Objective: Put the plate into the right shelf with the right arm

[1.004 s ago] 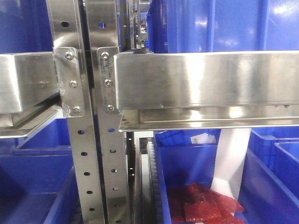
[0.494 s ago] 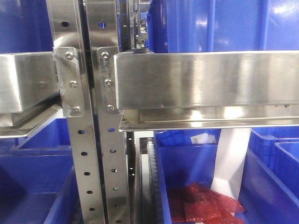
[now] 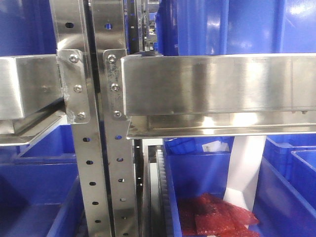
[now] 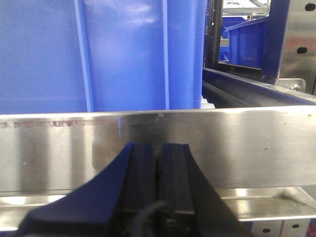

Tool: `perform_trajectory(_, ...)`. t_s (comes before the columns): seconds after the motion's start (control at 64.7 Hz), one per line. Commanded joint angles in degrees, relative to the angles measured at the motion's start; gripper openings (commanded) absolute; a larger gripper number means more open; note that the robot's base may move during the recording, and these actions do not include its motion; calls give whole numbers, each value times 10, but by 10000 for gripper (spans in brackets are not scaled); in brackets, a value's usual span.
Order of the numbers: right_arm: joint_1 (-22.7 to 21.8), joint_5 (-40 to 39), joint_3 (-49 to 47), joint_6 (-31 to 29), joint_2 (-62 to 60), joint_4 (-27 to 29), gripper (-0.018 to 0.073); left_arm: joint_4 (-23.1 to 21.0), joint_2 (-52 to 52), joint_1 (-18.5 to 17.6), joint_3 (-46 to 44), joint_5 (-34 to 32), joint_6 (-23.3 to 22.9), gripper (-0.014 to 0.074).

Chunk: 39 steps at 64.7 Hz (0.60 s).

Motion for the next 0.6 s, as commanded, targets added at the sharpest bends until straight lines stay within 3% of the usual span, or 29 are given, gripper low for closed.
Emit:
perform_trajectory(0.0, -36, -39, -30, 2, 18, -28, 55, -1, -4, 1, 4, -51, -1, -47)
perform_trajectory(0.263, -153, -93, -30, 13, 92, 11, 55, -1, -4, 1, 4, -51, -1, -47)
perform_trajectory(0.587, -168, -175, -30, 13, 198, 31, 55, -1, -4, 1, 4, -51, -1, -47)
